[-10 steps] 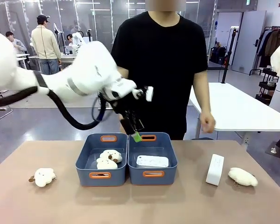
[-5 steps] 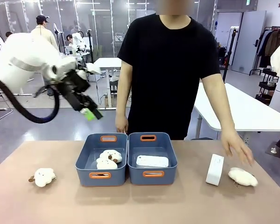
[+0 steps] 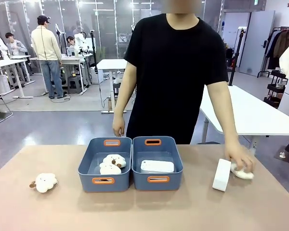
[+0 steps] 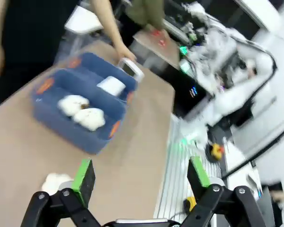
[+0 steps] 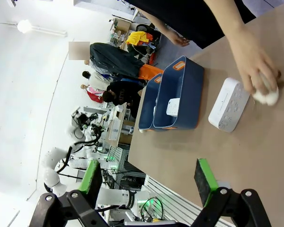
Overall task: Sort the digital clocks into the basket.
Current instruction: Pick up the Digital clock from the table and place it into the empty Plastic storage basket.
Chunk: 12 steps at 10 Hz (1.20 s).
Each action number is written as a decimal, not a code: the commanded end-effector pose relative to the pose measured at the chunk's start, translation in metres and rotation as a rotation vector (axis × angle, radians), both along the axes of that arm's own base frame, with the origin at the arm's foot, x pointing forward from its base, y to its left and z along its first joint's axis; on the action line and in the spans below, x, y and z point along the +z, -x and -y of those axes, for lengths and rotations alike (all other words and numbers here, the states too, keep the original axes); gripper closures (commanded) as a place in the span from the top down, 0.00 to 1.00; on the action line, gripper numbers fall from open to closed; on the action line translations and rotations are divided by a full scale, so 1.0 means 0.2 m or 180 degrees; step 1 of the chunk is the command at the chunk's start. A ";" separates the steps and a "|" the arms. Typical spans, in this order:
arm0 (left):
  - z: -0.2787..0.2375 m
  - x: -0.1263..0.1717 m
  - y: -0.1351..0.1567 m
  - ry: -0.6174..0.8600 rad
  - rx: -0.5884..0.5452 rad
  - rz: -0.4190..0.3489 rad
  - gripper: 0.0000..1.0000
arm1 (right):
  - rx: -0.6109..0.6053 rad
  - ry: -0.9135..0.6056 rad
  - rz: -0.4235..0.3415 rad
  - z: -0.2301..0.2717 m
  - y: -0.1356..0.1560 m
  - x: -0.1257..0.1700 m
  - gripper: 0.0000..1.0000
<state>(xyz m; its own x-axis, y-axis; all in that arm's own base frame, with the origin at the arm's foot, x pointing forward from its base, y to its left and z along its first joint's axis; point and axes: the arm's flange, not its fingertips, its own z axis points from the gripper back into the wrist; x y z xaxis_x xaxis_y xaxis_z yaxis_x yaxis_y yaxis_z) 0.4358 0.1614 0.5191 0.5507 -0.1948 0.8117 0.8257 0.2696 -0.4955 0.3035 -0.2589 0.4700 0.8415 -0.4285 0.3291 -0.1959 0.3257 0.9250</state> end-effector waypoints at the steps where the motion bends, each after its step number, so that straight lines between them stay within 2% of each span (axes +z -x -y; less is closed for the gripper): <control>1: -0.34 -0.12 0.27 0.0228 0.1100 0.0036 1.00 | 0.0023 -0.0017 0.0035 0.00 0.00 0.01 1.00; 2: -0.54 -0.23 0.37 0.0461 0.1505 -0.0119 1.00 | 0.0023 -0.0017 0.0035 0.00 0.00 0.01 1.00; 3: -0.64 -0.28 0.45 0.0574 0.1660 -0.0220 1.00 | 0.0023 -0.0017 0.0035 0.00 0.00 0.01 1.00; 5: -0.73 -0.34 0.43 0.0569 0.1893 -0.0247 1.00 | 0.0023 -0.0017 0.0035 0.00 0.00 0.01 1.00; 6: -0.73 -0.37 0.38 0.0568 0.1899 -0.0190 1.00 | 0.0023 -0.0017 0.0035 0.00 0.00 0.01 1.00; 7: -0.80 -0.37 0.56 0.0522 0.1778 -0.0283 1.00 | 0.0023 -0.0017 0.0035 0.00 0.00 0.01 1.00; 12: -0.80 -0.37 0.56 0.0522 0.1778 -0.0283 1.00 | 0.0023 -0.0017 0.0035 0.00 0.00 0.01 1.00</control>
